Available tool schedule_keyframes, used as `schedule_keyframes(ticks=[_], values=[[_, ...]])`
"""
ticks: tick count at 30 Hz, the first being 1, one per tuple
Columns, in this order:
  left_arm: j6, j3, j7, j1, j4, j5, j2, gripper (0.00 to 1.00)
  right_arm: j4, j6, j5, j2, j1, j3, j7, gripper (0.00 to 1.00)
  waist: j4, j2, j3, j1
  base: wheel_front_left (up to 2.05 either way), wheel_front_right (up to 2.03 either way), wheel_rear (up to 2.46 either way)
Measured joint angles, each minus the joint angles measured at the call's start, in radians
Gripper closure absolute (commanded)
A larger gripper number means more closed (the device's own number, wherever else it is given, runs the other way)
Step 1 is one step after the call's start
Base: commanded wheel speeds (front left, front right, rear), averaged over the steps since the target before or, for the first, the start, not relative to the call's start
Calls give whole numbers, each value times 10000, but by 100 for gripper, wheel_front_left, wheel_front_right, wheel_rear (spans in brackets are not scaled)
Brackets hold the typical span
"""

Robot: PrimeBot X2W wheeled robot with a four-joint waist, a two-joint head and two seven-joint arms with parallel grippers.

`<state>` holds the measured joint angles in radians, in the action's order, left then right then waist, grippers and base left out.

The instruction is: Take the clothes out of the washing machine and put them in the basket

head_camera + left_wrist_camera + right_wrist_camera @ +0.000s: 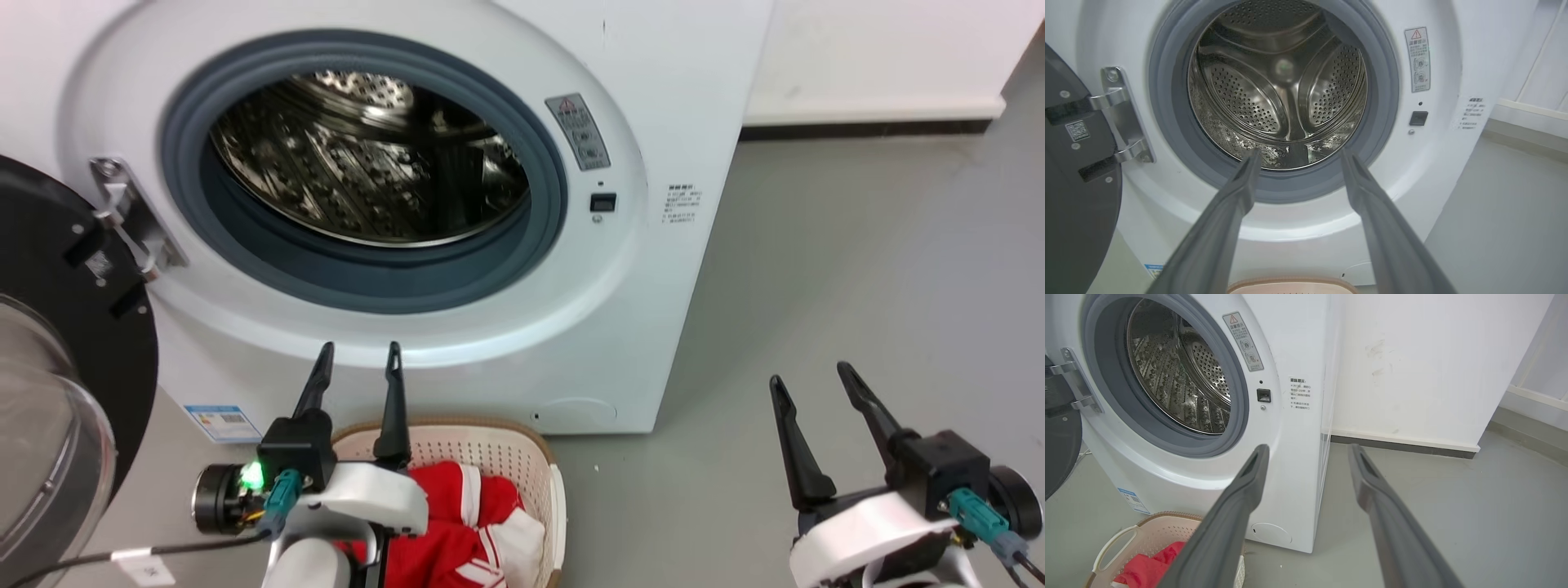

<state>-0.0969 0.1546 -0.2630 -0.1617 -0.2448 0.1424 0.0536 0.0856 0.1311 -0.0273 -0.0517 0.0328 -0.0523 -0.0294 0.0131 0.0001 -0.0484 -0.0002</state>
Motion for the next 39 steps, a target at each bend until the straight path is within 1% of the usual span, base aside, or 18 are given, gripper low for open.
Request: schedule_keyframes(ticks=[5, 9, 18, 39], values=[[61, 75, 0, 556, 472, -228, 268, 0, 59, 0, -44, 0, 381, 46, 94, 0, 99, 0, 508, 0, 0, 0, 0], [56, 94, 46, 904, 846, -236, 380, 0, 109, 0, -73, 0, 568, 67, 140, 0, 179, 0, 737, 0, 0, 0, 0], [-132, 48, 426, 1804, 1555, -117, 520, 0, 182, 0, -173, 0, 860, 98, 199, 0, 267, 0, 933, 1, 0, 0, 0], [-251, 36, 681, 1891, 1739, 115, 709, 0, 234, 0, -309, 0, 910, 130, 213, 0, 189, 0, 868, 2, 0, 0, 0]])
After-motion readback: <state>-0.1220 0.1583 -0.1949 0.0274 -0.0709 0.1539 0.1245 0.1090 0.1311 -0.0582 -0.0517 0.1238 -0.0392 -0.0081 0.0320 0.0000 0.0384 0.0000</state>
